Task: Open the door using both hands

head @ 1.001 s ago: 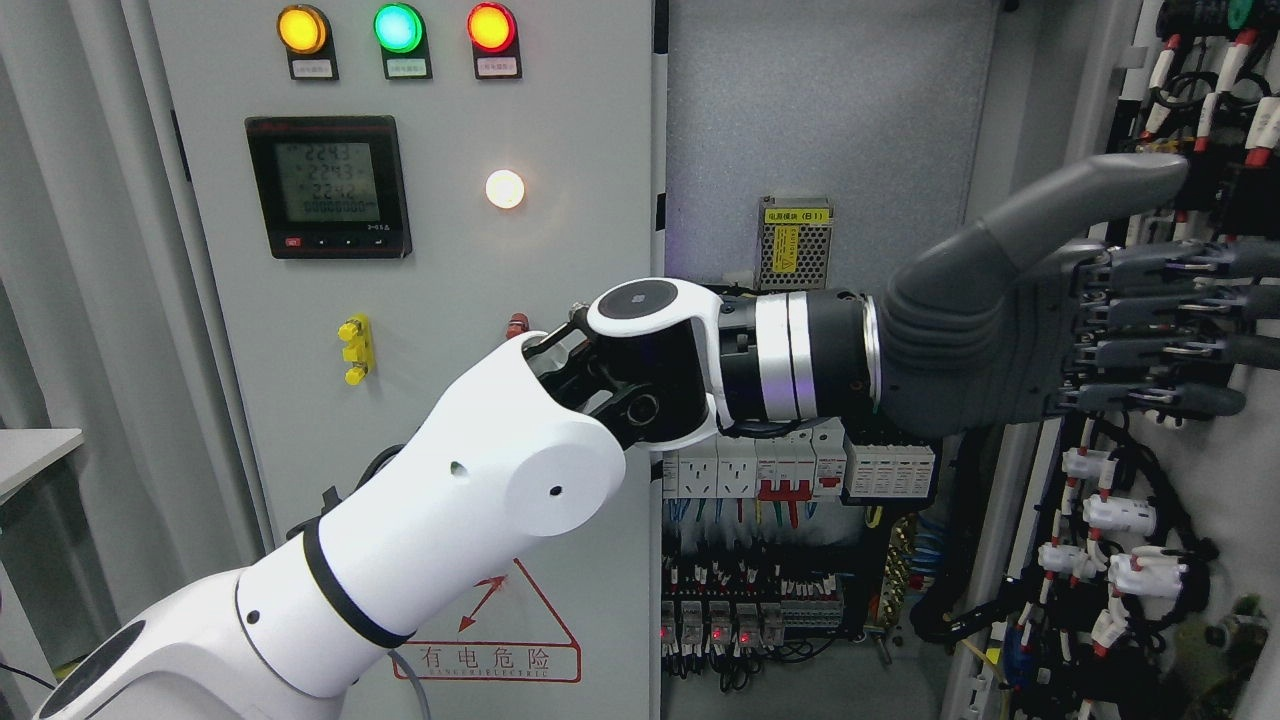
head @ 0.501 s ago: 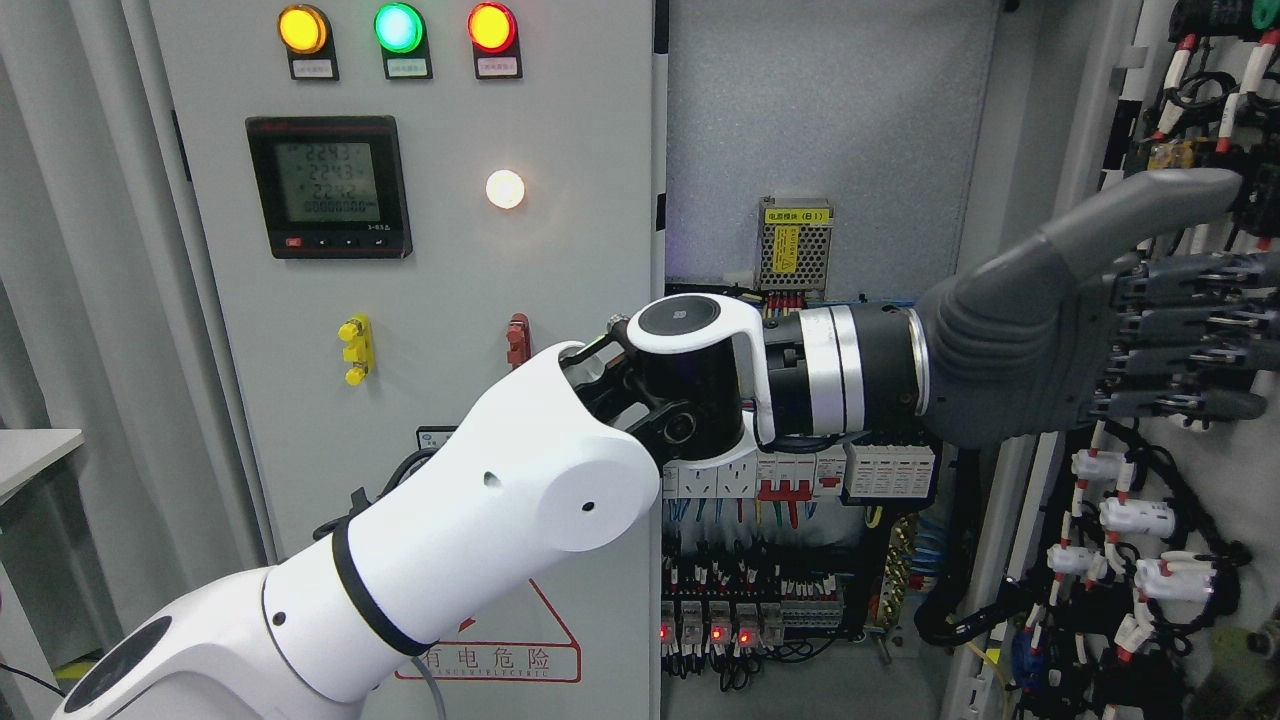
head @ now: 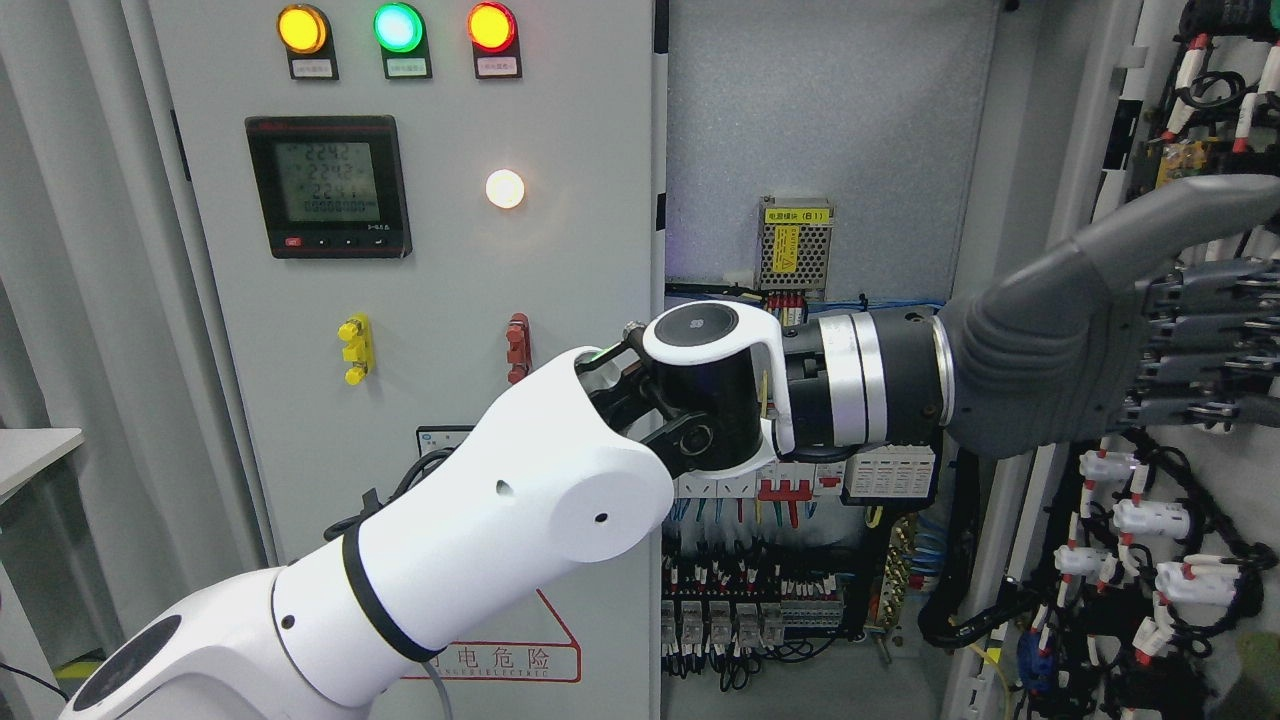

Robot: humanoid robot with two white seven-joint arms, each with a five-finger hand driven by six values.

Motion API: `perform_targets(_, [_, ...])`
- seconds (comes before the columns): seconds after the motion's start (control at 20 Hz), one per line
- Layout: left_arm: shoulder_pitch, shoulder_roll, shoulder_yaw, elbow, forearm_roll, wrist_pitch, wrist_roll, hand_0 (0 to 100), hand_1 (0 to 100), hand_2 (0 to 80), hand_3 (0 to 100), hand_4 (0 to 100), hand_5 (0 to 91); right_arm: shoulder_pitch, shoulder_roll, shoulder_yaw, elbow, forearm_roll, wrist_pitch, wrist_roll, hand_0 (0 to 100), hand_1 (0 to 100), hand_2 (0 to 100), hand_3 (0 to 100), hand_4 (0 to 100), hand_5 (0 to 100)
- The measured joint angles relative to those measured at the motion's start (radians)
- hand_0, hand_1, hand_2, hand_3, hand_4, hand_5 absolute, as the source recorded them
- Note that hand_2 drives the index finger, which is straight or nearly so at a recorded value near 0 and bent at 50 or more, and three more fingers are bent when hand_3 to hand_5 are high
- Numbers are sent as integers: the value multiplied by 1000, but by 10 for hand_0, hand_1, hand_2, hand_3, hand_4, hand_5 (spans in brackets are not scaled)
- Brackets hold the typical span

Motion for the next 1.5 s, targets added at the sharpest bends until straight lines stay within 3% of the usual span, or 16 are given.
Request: perform_targets(1.5, [-26, -6, -63, -52, 32, -34, 14, 295, 0, 27, 27, 38, 0, 0, 0, 0, 0, 0, 0, 0, 219, 0, 0, 0, 0, 0])
